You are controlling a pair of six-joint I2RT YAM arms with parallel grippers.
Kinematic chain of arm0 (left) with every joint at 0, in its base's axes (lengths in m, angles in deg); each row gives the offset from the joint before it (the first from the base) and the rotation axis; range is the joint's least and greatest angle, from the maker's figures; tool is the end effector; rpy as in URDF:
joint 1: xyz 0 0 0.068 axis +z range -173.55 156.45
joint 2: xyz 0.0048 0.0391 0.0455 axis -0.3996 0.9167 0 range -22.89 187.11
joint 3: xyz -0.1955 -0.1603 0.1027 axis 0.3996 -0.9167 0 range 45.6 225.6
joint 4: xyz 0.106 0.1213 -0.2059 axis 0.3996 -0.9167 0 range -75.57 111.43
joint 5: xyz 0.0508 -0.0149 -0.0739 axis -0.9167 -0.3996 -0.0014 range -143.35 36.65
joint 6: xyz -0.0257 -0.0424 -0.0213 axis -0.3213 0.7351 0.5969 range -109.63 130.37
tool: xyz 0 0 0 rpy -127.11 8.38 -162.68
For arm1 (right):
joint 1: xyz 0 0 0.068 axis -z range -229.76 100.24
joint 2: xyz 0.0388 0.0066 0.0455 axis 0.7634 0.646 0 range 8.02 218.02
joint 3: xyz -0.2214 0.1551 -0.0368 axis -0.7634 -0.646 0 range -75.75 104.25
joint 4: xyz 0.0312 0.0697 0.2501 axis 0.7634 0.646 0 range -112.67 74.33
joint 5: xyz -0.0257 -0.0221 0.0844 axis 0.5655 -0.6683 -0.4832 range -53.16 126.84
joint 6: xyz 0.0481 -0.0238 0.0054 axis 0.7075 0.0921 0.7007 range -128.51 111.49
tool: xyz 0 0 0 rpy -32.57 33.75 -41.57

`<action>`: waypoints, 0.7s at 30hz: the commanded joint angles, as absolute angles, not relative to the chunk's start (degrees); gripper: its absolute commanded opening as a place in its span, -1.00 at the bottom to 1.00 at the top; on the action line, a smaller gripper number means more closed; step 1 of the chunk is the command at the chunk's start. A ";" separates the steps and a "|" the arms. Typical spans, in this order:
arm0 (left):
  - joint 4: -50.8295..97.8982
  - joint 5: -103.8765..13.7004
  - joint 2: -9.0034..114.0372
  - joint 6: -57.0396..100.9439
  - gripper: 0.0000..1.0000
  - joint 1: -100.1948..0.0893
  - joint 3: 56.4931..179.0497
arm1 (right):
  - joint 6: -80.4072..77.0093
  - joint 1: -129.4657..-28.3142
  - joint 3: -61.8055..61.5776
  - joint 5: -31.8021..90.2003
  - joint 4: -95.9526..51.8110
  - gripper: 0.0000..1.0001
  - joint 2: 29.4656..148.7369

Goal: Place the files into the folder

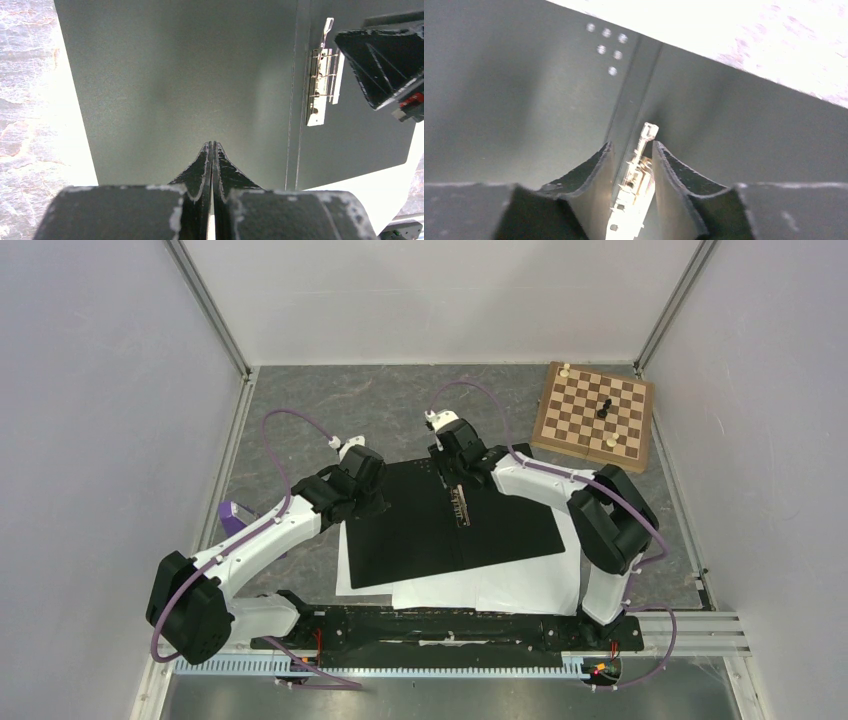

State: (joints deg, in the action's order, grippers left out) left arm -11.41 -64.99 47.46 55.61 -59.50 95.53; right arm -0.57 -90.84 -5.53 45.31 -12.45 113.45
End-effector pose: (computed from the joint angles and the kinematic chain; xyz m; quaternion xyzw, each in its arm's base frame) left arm 0.2040 -0.1391 0.2457 -0.1084 0.9385 -0.1309 0.3007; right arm 0.3063 0.2601 0.1979 -0.2363 0.8924 0.0947 0.3725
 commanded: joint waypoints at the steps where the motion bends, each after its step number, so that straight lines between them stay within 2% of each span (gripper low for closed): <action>1: -10.78 -64.72 46.63 53.70 -0.95 -59.06 97.24 | 1.51 -91.03 -7.76 53.85 -6.30 -0.21 107.52; 7: -10.65 -64.60 46.35 53.70 -0.95 -59.06 96.93 | 3.26 -91.15 -16.48 51.85 -7.73 -0.05 103.08; 21: -10.17 -64.17 45.90 54.49 -0.95 -59.08 95.88 | 4.74 -91.66 -15.23 47.40 -9.54 -0.02 106.40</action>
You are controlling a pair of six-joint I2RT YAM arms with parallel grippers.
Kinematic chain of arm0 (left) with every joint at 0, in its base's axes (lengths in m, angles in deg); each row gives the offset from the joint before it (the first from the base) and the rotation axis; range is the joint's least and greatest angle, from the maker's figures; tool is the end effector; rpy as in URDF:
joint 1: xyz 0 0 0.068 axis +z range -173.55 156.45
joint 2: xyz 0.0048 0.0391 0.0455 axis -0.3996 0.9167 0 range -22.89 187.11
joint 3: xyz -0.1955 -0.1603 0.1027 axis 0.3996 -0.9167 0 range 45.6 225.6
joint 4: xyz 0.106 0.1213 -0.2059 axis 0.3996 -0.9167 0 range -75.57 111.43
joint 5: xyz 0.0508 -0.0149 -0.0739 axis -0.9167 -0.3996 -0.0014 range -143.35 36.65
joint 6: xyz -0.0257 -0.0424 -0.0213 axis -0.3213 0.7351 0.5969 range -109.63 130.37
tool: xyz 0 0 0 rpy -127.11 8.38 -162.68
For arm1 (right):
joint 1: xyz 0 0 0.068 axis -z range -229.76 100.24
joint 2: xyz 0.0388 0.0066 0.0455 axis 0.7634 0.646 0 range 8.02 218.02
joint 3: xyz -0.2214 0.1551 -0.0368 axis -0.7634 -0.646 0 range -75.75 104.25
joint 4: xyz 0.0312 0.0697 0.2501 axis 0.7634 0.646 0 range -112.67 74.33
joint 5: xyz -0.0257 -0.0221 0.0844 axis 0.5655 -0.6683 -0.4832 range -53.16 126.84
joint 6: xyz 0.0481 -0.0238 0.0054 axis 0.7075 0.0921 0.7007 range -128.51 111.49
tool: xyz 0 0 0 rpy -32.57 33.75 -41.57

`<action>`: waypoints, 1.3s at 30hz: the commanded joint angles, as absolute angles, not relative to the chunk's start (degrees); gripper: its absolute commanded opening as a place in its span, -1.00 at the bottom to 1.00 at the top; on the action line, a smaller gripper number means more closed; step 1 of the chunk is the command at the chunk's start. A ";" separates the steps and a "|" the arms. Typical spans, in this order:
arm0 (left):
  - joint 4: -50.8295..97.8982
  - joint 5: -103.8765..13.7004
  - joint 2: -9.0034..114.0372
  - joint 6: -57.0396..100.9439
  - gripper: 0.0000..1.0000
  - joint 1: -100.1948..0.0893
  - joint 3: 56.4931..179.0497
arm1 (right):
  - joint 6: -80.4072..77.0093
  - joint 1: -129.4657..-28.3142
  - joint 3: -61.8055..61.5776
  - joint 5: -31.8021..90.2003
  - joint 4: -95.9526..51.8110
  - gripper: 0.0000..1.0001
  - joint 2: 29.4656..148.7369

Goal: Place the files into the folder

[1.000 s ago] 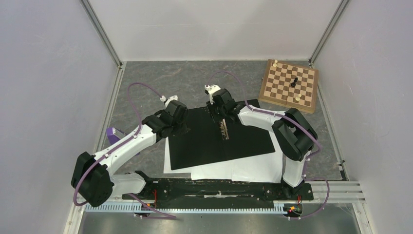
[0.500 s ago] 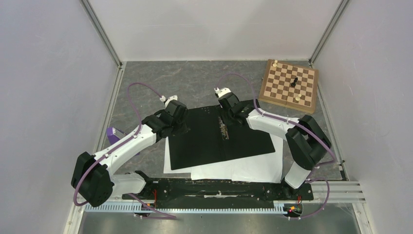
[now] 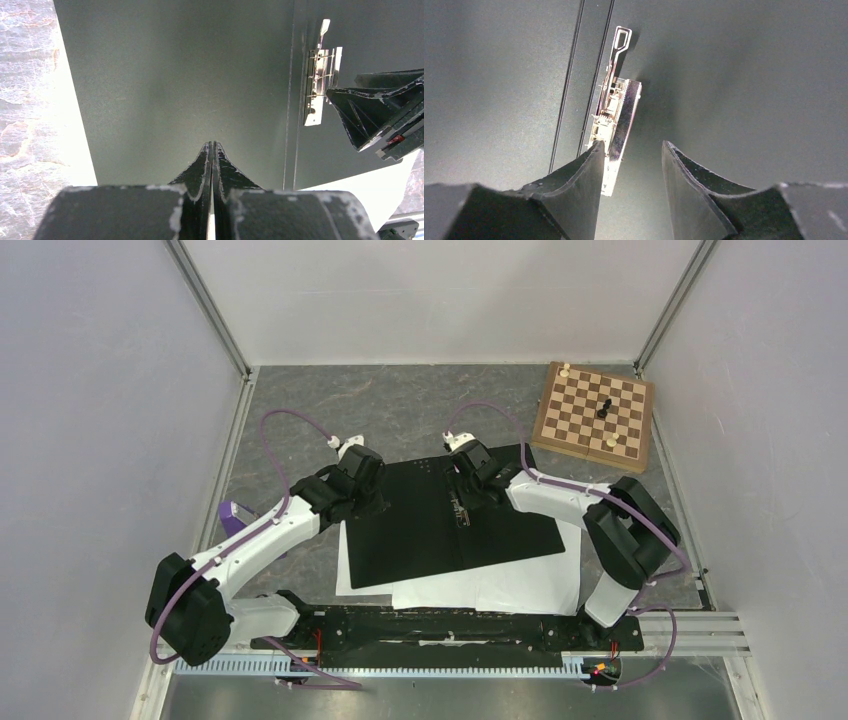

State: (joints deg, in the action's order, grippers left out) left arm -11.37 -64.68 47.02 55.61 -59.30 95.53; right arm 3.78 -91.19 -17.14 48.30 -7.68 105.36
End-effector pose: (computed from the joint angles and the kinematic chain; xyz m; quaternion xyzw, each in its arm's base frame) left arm 0.2036 -0.1380 0.2475 -0.1095 0.9372 -0.1351 0.3023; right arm 0.2648 0.2243 0.1810 -0.2077 0.9230 0.0553 0.3193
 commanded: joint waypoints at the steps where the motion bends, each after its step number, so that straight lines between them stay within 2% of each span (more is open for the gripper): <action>1: -10.15 -64.19 46.02 54.49 -0.95 -59.07 95.95 | 4.95 -91.69 -15.13 47.32 -9.50 -0.02 106.81; 6: -9.94 -63.99 46.14 54.58 -0.95 -59.08 96.14 | 5.72 -91.77 -14.55 46.85 -9.79 -0.15 108.97; 11: -9.95 -64.30 46.15 54.49 -0.95 -59.09 96.05 | 6.52 -91.77 -12.97 45.32 -10.15 -0.49 110.14; 14: -9.95 -64.64 45.91 54.58 -0.95 -59.08 96.05 | 7.42 -91.80 -11.01 46.18 -9.26 -0.78 110.28; 17: -10.02 -64.95 45.72 54.60 -0.95 -59.06 96.23 | 8.93 -91.77 -7.00 47.86 -7.37 -0.91 110.64; 23: -10.12 -65.31 46.05 54.58 -0.95 -58.67 97.15 | 12.40 -91.69 5.04 51.69 -2.87 -1.00 115.15; 34: -11.26 -65.75 45.72 53.70 -0.95 -55.91 98.30 | 22.23 -87.40 36.27 48.77 0.36 -1.00 136.14; 39: -11.50 -65.95 45.14 53.68 -0.94 -53.50 97.16 | 24.62 -85.17 38.33 47.20 -7.44 -1.00 141.13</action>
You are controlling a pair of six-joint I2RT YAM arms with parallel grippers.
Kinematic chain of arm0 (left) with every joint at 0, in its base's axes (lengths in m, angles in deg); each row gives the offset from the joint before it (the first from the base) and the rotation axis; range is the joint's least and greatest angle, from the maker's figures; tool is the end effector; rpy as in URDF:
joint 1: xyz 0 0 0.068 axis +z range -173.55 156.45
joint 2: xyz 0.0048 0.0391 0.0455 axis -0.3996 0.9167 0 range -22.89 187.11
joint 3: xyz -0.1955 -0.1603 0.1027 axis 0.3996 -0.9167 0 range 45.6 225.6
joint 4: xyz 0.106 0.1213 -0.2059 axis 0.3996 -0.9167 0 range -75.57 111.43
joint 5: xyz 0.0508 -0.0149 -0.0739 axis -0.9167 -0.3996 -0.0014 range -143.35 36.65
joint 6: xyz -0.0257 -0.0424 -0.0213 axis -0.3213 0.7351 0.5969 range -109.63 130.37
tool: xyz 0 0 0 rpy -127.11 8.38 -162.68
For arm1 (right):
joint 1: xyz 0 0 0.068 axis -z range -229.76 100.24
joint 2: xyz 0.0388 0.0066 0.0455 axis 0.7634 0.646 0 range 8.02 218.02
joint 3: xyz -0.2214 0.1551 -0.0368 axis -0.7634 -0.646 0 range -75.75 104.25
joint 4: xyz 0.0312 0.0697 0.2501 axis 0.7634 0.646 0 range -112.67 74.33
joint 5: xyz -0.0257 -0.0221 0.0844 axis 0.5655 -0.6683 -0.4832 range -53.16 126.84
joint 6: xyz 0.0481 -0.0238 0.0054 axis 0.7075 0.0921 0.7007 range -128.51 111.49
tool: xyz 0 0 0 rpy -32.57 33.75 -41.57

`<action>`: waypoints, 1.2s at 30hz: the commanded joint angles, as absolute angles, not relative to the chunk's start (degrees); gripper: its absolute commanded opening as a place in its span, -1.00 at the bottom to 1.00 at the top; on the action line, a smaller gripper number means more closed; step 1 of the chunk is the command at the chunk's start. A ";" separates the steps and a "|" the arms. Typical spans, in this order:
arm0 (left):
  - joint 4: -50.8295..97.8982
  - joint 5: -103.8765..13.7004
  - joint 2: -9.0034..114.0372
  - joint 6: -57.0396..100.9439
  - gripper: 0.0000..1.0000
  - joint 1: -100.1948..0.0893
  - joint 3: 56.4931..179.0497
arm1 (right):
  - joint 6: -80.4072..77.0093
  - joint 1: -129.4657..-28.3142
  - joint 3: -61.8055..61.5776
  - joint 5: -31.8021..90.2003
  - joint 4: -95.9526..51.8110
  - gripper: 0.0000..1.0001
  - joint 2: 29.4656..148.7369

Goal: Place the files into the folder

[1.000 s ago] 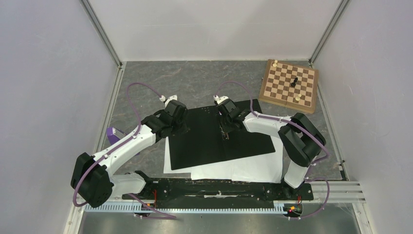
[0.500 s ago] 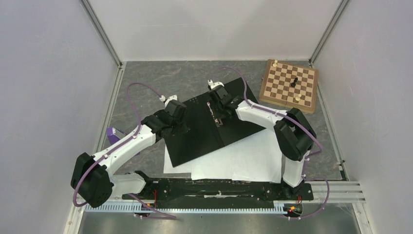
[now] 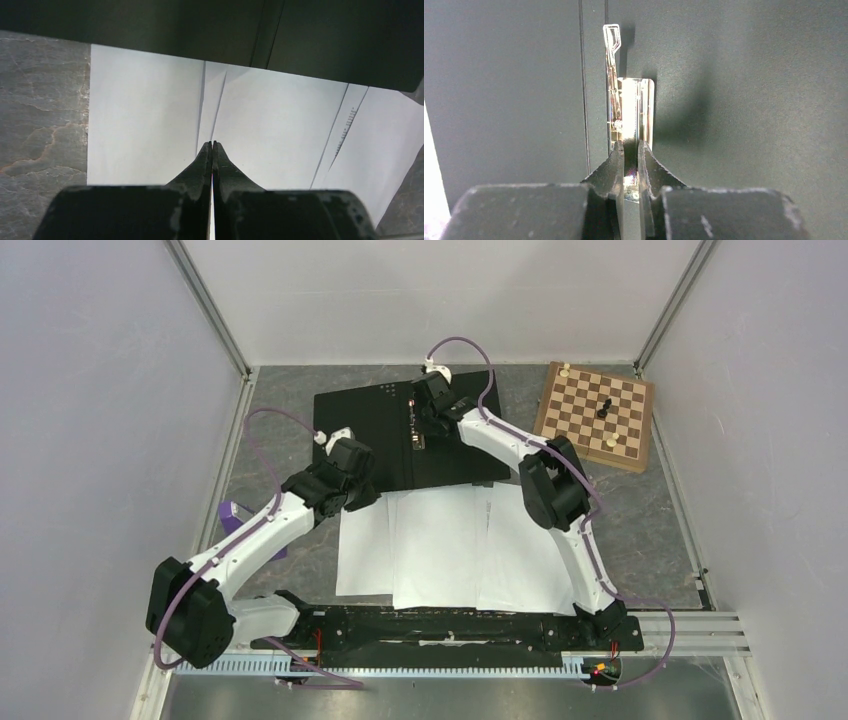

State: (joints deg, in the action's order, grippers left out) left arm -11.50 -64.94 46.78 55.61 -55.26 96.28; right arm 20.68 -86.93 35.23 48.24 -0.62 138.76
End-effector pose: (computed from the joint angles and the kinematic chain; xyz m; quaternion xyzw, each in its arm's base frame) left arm 0.2135 -0.1235 0.2524 -0.1436 0.9300 -0.1272 0.3135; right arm 0.4222 0.3112 0.2145 -0.0227 0.9090 0.1464 0.3897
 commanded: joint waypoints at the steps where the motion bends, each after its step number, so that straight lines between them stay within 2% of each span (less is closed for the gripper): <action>1: -11.53 -65.97 45.29 53.68 -0.94 -52.99 96.91 | 24.29 -84.66 38.41 46.57 -9.40 -0.99 141.98; 7: -11.70 -65.98 46.08 53.94 -0.92 -51.25 95.50 | 22.39 -82.10 42.35 42.91 -14.45 -0.93 146.80; 9: -11.76 -66.33 46.52 54.46 -0.91 -50.98 94.81 | 22.12 -81.43 43.16 41.12 -15.68 -0.78 147.86; 11: -11.70 -67.35 46.82 55.80 -0.82 -50.52 93.85 | 21.78 -80.93 43.98 39.17 -15.73 -0.46 148.37; 14: -10.19 -68.51 46.90 58.56 -0.59 -49.41 91.16 | 20.16 -80.79 43.07 38.60 -14.44 0.31 146.20; 16: -8.14 -68.43 46.91 60.52 -0.29 -48.47 88.97 | 18.21 -80.79 41.62 39.29 -12.57 0.64 142.50; 17: -7.31 -68.38 46.98 61.01 -0.20 -48.21 88.24 | 17.16 -80.79 41.04 40.30 -11.15 0.88 140.61; 18: -6.18 -68.69 47.07 61.42 -0.08 -48.14 87.55 | 15.74 -80.79 40.42 41.45 -8.92 0.96 138.08; 20: -5.27 -70.08 47.08 61.95 0.27 -48.14 87.03 | 13.95 -80.47 35.21 44.34 -5.86 0.96 131.99; 23: -4.50 -72.42 45.98 62.89 0.50 -48.13 85.63 | 12.83 -79.62 19.08 47.36 -5.77 0.96 119.04; 30: -1.95 -73.86 44.62 64.48 0.58 -48.34 80.91 | 14.47 -75.85 -21.59 54.75 -7.38 0.96 90.01; 36: -3.18 -77.41 44.29 64.95 0.62 -48.43 80.26 | 18.22 -71.14 -39.53 57.39 -3.99 0.96 74.64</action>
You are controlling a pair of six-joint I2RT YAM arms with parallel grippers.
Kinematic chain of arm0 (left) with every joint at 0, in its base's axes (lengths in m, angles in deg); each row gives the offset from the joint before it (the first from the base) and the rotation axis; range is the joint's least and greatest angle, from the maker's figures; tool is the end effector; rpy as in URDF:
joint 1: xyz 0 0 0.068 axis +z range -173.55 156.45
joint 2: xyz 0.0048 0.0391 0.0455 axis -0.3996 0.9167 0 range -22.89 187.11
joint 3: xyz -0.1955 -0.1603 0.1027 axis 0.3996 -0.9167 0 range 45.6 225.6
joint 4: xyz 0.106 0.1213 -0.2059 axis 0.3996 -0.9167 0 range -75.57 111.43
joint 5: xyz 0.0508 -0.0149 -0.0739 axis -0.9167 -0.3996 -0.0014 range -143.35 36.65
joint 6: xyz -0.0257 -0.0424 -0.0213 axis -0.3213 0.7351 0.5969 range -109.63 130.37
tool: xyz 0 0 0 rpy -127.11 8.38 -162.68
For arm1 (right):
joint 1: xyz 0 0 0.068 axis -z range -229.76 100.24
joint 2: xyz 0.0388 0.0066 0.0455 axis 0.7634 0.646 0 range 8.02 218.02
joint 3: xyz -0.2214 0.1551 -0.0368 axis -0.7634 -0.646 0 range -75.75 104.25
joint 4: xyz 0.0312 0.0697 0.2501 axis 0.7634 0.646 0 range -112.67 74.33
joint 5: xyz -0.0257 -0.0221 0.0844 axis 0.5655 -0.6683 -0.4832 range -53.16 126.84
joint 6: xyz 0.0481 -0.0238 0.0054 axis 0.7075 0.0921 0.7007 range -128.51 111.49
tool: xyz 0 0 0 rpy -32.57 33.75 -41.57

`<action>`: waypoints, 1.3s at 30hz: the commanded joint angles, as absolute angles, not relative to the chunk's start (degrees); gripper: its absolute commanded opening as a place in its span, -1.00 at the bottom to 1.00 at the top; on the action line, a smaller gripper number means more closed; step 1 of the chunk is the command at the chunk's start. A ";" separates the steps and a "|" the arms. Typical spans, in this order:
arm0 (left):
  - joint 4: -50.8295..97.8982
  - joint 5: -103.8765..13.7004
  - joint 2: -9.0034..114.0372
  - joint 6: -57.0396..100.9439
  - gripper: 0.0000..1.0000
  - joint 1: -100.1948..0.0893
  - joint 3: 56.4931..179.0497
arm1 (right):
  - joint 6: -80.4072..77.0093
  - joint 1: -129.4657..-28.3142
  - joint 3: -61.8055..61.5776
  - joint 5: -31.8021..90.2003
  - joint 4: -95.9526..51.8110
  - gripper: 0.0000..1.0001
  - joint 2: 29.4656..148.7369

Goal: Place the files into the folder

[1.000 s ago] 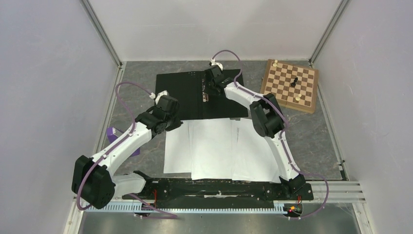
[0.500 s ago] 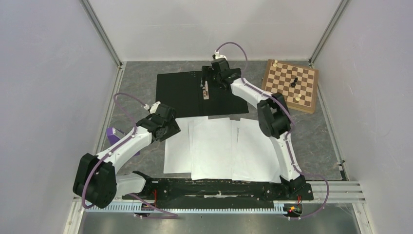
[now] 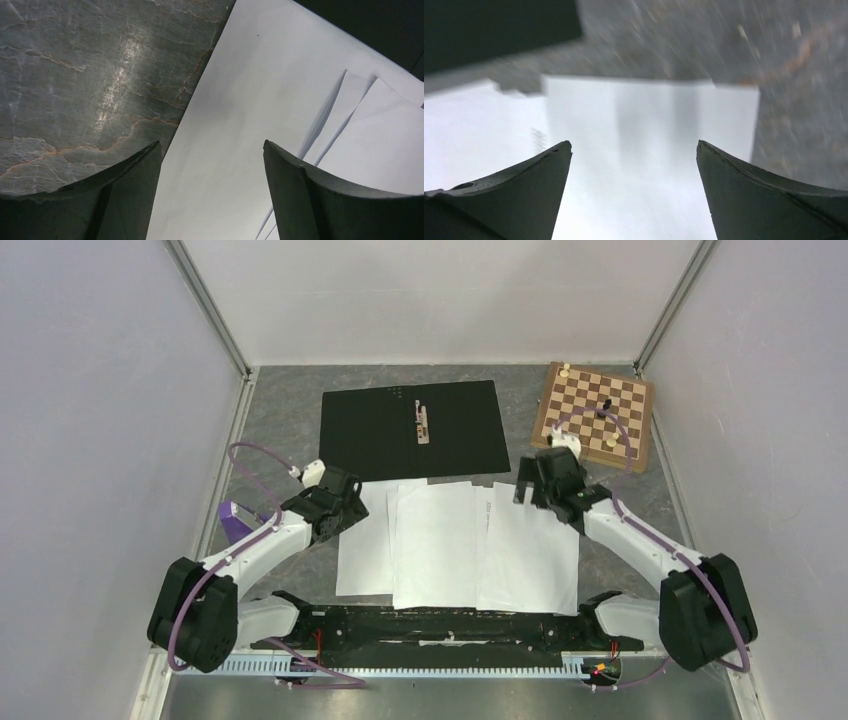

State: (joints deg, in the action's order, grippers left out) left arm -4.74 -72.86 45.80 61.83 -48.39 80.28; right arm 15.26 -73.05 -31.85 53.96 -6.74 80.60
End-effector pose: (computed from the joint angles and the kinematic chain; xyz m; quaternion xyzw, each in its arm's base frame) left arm 0.1993 -0.0792 0.1789 -0.2617 0.9167 -0.0279 0.3006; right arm 0.2446 0.0938 0.2246 0.0613 0.9120 0.0264 0.4047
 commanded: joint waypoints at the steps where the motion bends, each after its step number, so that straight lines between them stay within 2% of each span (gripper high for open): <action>1: -3.11 -77.47 44.11 65.82 0.62 -48.43 79.90 | 19.04 -70.27 -41.68 58.03 -3.33 0.96 72.49; 8: -1.39 -77.68 44.55 67.57 0.64 -48.54 77.43 | 23.18 -64.39 -51.48 58.89 -2.04 0.96 62.62; 19: 1.93 -76.19 47.63 65.86 0.67 -48.52 77.23 | 27.40 -61.71 -62.26 43.16 -10.36 0.96 59.35; 29: 3.38 -72.86 52.13 65.63 0.67 -52.16 78.00 | 31.88 -71.22 -63.47 43.14 -15.15 0.96 63.09; 39: 2.01 -72.80 55.35 72.99 0.67 -62.92 78.79 | 34.43 -77.84 -61.03 44.20 -20.87 0.96 70.07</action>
